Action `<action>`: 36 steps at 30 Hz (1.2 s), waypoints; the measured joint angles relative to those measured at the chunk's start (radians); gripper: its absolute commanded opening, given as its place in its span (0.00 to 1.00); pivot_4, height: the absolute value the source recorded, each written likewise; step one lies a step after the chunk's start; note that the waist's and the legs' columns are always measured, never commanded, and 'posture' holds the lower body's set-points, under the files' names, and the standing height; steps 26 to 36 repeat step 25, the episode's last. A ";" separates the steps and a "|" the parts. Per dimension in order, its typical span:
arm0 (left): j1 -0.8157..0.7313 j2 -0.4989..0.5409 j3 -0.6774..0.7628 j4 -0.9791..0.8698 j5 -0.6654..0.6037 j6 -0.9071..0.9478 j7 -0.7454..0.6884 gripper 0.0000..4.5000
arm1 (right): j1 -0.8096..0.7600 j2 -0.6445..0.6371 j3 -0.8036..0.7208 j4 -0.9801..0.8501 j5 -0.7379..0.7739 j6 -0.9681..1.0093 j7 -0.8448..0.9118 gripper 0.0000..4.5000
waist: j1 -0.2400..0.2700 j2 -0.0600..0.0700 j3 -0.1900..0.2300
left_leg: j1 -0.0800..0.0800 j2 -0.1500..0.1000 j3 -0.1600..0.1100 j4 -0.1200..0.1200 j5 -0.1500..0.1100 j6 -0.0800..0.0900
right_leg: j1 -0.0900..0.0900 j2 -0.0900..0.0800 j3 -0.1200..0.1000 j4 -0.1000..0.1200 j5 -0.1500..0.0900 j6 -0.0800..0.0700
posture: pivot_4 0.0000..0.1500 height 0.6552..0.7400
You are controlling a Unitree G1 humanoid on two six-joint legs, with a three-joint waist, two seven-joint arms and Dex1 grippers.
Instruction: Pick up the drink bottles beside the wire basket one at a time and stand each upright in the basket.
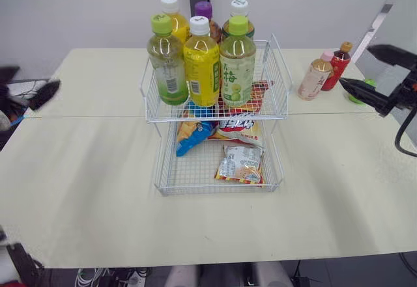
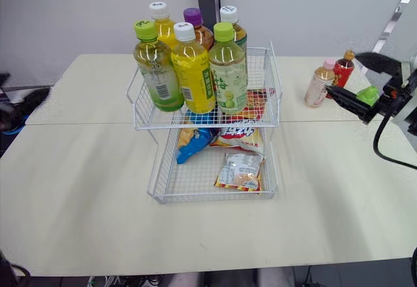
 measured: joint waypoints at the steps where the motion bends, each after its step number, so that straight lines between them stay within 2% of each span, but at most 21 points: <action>1: 0.033 -0.025 0.001 -0.022 0.000 0.001 0.019 0.99 | 0.010 0.007 -0.001 0.012 -0.012 -0.013 0.000 1.00 | 0.000 0.000 0.000 | 0.000 0.001 0.000 0.000 0.000 0.000 | 0.000 0.000 0.000 0.000 0.000 0.000 | 1.00 1.00; 4: 0.110 -0.091 0.001 -0.089 0.016 -0.014 0.098 0.99 | 0.064 0.035 -0.010 0.049 -0.072 -0.085 -0.002 1.00 | 0.000 0.000 0.000 | 0.000 0.001 -0.001 0.000 0.000 0.000 | 0.000 0.000 0.000 0.000 0.001 -0.001 | 1.00 1.00; 9: 0.165 -0.151 -0.043 -0.095 0.086 -0.088 0.204 0.99 | 0.155 0.109 0.005 0.114 -0.190 -0.213 -0.025 1.00 | 0.000 0.000 0.000 | 0.001 0.000 0.002 0.000 0.000 0.000 | 0.001 0.003 0.000 0.000 0.001 0.000 | 1.00 1.00; 17: 0.173 -0.234 -0.155 0.031 0.173 -0.244 0.305 0.99 | 0.185 0.226 0.066 0.258 -0.335 -0.365 -0.104 1.00 | -0.001 0.002 -0.002 | 0.002 0.000 0.004 0.000 0.000 0.000 | 0.001 0.003 0.000 0.000 0.001 0.000 | 1.00 1.00; 25: 0.156 -0.240 -0.178 0.134 0.178 -0.311 0.349 0.99 | 0.155 0.257 0.082 0.338 -0.370 -0.418 -0.143 1.00 | -0.001 0.002 -0.002 | 0.002 0.000 0.003 0.000 0.000 0.000 | 0.001 0.003 0.000 0.000 0.001 0.000 | 1.00 1.00; 36: 0.156 -0.240 -0.178 0.134 0.178 -0.311 0.349 0.99 | 0.155 0.257 0.082 0.338 -0.370 -0.418 -0.143 1.00 | -0.001 0.002 -0.002 | 0.002 0.000 0.003 0.000 0.000 0.000 | 0.001 0.003 0.000 0.000 0.001 0.000 | 1.00 1.00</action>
